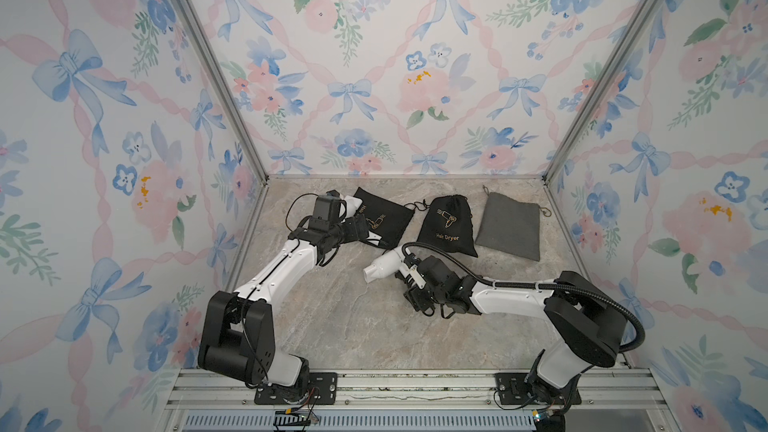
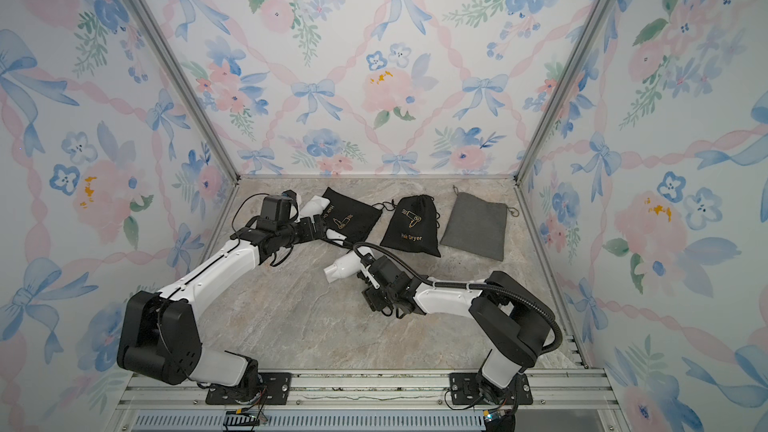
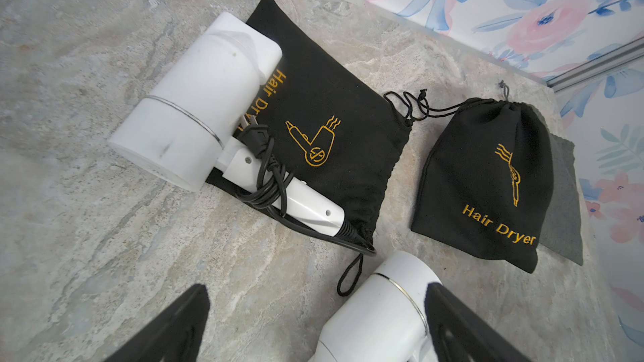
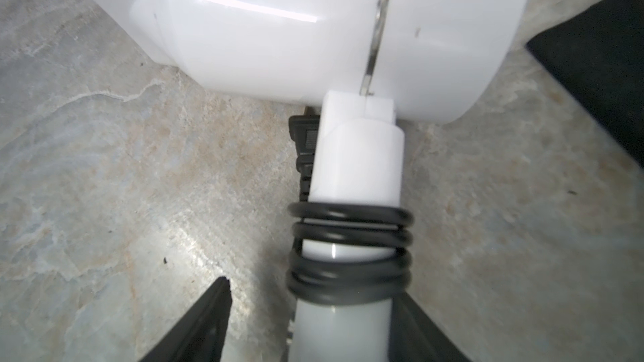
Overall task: Pack away hair dryers
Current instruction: Place the hair dryer at the center of the board, then pick up the hair dryer from the center of the board.
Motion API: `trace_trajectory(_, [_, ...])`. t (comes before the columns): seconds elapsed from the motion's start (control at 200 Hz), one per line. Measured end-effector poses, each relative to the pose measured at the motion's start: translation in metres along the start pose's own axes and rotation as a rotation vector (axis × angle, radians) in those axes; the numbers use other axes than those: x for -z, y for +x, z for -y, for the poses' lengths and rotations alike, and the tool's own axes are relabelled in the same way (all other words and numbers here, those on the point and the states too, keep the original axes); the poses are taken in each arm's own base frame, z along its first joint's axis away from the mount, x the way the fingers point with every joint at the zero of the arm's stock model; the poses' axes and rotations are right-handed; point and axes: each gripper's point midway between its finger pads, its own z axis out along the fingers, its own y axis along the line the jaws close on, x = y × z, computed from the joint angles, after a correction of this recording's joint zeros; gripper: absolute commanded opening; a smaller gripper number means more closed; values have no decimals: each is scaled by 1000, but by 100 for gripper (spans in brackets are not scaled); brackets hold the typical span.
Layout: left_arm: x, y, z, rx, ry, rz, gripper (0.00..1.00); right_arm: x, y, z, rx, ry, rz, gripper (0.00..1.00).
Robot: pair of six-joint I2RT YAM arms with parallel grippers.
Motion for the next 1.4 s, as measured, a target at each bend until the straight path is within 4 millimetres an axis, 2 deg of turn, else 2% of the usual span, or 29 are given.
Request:
trace_trajectory(0.145, [0, 2, 5, -15, 10, -6, 98, -7, 8, 12, -25, 5, -36, 68])
trace_trajectory(0.39, [-1, 4, 8, -23, 18, -10, 98, -15, -2, 12, -10, -12, -42, 64])
trace_trajectory(0.465, [-1, 5, 9, -25, 19, -11, 98, -17, -5, 14, -11, -16, -43, 55])
trace_trajectory(0.535, [-1, 5, 9, -26, 20, -11, 98, -19, -6, 16, -13, -21, -47, 39])
trace_trajectory(0.57, [-1, 5, 9, -26, 20, -11, 98, -19, -6, 17, -17, -19, -48, 34])
trace_trajectory(0.67, [-1, 5, 10, -29, 23, -12, 98, -19, -8, 18, -14, -18, -48, 27])
trace_trajectory(0.81, [2, 3, 12, -33, 33, -8, 98, -13, -8, 19, -11, -17, -45, 26])
trace_trajectory(0.915, [10, 0, 22, -41, 68, 3, 98, 10, -8, 21, 4, -5, -26, 26])
trace_trajectory(0.995, [21, -1, 36, -65, 126, 12, 98, 35, -17, 24, 25, 12, 31, 25])
trace_trajectory(1.225, [61, 8, 96, -197, 364, 11, 96, 111, -58, 32, 135, 70, 240, 24])
trace_trajectory(1.4, [87, 15, 143, -340, 568, -10, 96, 153, -74, 44, 208, 118, 350, 25])
